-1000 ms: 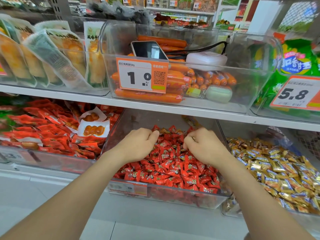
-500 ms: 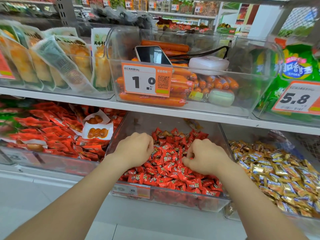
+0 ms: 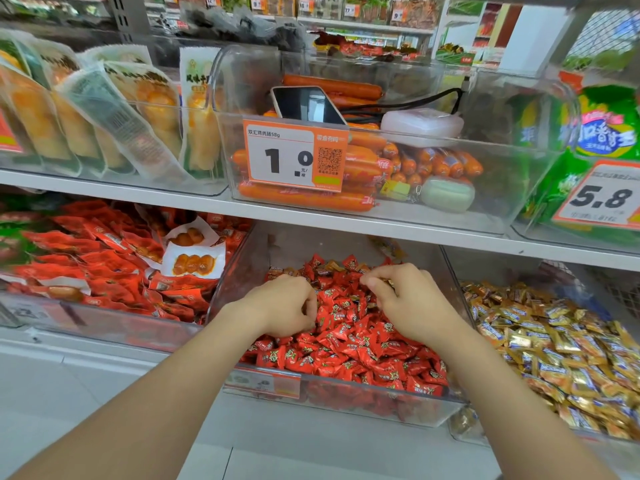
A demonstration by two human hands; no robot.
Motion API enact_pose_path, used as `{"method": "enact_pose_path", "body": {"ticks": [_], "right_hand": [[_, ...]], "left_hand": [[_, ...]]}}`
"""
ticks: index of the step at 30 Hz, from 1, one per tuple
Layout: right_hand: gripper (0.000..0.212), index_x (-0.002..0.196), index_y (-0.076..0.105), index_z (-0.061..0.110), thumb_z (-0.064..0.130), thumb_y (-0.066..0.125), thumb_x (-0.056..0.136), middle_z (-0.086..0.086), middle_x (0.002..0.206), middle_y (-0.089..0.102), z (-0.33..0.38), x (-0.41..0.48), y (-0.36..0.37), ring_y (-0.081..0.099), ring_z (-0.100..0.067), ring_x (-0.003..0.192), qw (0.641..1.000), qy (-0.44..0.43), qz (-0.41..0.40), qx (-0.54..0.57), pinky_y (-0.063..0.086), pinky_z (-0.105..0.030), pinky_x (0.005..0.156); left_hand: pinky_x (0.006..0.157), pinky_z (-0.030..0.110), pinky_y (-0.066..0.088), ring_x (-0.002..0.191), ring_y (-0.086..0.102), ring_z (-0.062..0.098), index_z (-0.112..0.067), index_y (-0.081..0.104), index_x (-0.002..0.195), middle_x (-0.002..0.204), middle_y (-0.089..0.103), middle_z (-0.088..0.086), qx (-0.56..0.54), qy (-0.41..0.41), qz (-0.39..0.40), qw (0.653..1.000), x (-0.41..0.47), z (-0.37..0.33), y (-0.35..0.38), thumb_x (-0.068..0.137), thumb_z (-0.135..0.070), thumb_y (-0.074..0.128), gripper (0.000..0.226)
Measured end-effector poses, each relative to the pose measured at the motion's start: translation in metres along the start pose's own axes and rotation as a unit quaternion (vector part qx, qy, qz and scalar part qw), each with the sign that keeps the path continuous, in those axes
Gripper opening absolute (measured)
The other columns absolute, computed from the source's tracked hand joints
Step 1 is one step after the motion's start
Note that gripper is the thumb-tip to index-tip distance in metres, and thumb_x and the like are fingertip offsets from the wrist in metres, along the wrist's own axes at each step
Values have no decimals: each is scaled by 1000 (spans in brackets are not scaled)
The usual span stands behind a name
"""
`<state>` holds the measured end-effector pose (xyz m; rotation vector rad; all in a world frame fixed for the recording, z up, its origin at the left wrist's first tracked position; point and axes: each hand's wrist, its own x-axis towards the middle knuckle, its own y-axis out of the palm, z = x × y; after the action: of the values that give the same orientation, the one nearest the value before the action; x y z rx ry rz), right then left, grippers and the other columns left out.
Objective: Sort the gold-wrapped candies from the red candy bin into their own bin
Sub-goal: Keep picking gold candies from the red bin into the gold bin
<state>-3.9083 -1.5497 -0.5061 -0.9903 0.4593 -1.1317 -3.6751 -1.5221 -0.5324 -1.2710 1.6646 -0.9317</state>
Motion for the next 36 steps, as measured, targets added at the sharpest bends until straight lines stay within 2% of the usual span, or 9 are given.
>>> {"method": "enact_pose_path", "body": {"ticks": [3,7,13,18,22,25,28,33,36], "right_hand": [[39,95,79,23,48,51,105,-2,66,72,2,2,4,68,-16,70,999,36,-6,5,55,-36,74],[35,81,75,27,49,54,100,3,60,66,5,8,11,66,-21,70,999,40,-15,-18,59,-42,75],[20,108,76,38,42,57,102,9,84,69,25,22,26,65,-21,86,996,-16,8,-92,50,-34,72],[34,107,74,38,65,57,95,12,88,66,36,50,45,65,-18,93,989,-70,41,-124,57,-35,75],[40,105,76,35,69,66,88,9,103,72,30,59,54,67,-17,98,969,-63,151,-187,57,-35,82],[20,95,79,34,52,77,85,14,98,73,20,56,42,66,-13,95,961,-37,197,-192,56,-33,81],[13,79,76,28,31,64,80,15,80,74,13,49,32,70,-12,79,964,-28,201,-169,63,-39,74],[10,81,71,20,25,64,76,7,82,71,16,38,17,68,-20,81,949,-2,177,-261,56,-32,68],[22,92,68,23,44,65,85,4,92,68,20,39,22,67,-25,89,958,-21,86,-274,57,-34,75]], "left_hand": [[89,38,59,90,69,10,-20,74,85,89,75,-8,-20,10,-30,999,0,1,-5,94,-15,62,15],[86,32,59,88,68,9,-20,77,99,96,74,-4,-10,-4,34,999,-3,5,-6,92,-20,79,7],[82,38,61,81,69,14,-15,78,95,86,73,-4,14,-13,48,999,-5,3,-6,97,-18,67,11],[64,37,46,77,63,27,-21,58,79,83,65,4,-83,-78,-95,989,-9,6,-10,99,-47,37,39],[62,39,46,69,62,33,-15,52,63,66,60,7,-79,-98,-170,977,-4,9,-7,104,-53,46,56],[81,44,59,87,69,32,-23,71,83,96,72,6,-44,-117,-131,984,3,17,-8,100,-29,55,24],[80,37,56,86,66,23,-36,74,102,102,66,-4,-4,-102,-75,992,5,16,-13,100,-13,51,32],[89,39,58,99,68,22,-33,74,100,115,69,-6,47,-91,1,995,6,9,-12,92,-25,71,12],[87,36,51,115,66,27,-37,73,121,128,64,-3,95,-94,27,991,6,7,-10,87,-34,82,35]]}}
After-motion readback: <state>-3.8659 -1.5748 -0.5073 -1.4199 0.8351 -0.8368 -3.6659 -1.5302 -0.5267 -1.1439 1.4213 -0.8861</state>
